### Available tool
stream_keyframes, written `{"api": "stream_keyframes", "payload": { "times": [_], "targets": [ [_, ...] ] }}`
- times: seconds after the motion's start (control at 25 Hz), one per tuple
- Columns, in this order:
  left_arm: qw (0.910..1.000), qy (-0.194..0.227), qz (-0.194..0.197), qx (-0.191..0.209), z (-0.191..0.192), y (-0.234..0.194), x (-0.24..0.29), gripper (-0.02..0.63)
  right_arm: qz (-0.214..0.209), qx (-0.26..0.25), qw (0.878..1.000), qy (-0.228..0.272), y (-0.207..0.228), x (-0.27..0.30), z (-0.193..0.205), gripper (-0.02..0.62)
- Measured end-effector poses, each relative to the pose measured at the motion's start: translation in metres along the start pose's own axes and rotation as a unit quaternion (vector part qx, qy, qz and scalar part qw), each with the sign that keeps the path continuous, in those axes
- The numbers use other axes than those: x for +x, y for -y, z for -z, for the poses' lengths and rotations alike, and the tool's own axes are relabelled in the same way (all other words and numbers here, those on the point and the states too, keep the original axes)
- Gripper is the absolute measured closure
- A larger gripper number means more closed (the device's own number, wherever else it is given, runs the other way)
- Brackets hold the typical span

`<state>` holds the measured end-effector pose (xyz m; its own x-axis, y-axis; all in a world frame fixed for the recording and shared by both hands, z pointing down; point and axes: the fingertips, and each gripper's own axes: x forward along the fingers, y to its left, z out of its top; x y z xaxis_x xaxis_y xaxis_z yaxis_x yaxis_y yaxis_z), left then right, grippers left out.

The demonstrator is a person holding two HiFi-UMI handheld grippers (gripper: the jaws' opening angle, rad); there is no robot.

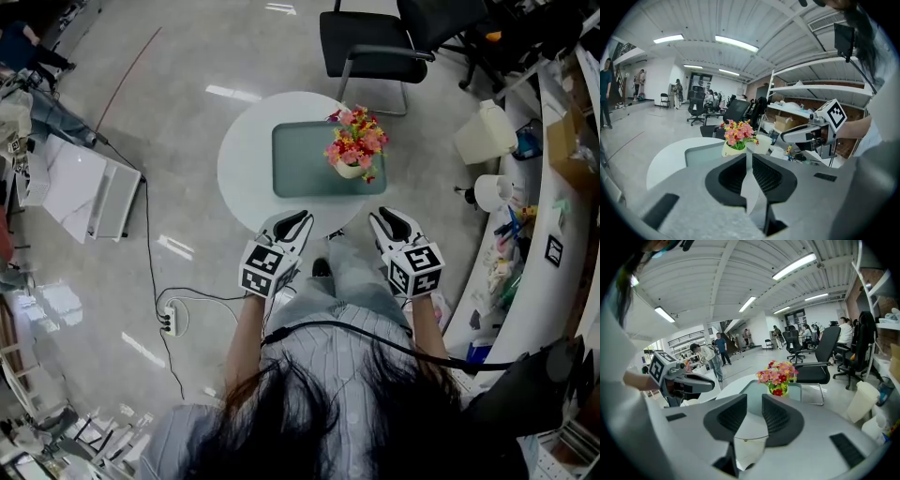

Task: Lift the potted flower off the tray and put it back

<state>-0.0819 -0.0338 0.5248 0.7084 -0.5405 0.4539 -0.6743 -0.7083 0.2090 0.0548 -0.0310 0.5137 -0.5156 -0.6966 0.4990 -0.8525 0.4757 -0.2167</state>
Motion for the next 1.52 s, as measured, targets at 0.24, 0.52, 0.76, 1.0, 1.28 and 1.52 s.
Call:
{"api": "stream_keyframes", "payload": {
  "times": [0.24, 0.52, 0.76, 1.0, 1.28, 1.52],
  "targets": [
    [0.9997, -0.021, -0.003, 0.015, -0.004, -0.017, 0.020, 0.584, -0.013, -0.012, 1.000, -0.017, 0.018, 0.024, 0.002, 0.518],
    [0.9987, -0.047, -0.003, 0.021, 0.001, -0.041, 0.050, 0.583, -0.032, -0.031, 0.998, -0.041, 0.038, 0.055, 0.010, 0.517],
    [0.9961, -0.085, 0.013, 0.023, 0.016, -0.057, 0.078, 0.583, -0.034, -0.035, 0.997, -0.056, 0.063, 0.084, 0.020, 0.514],
    [0.9938, -0.106, 0.021, 0.024, 0.029, -0.079, 0.105, 0.577, -0.056, -0.068, 0.992, -0.089, 0.081, 0.105, 0.036, 0.464],
    [0.9888, -0.130, 0.058, 0.044, 0.036, -0.096, 0.135, 0.445, -0.096, -0.067, 0.987, -0.110, 0.099, 0.126, 0.046, 0.383],
    [0.9813, -0.135, 0.102, 0.092, 0.035, -0.103, 0.160, 0.416, -0.148, -0.106, 0.973, -0.140, 0.100, 0.142, 0.056, 0.295]
  ]
}}
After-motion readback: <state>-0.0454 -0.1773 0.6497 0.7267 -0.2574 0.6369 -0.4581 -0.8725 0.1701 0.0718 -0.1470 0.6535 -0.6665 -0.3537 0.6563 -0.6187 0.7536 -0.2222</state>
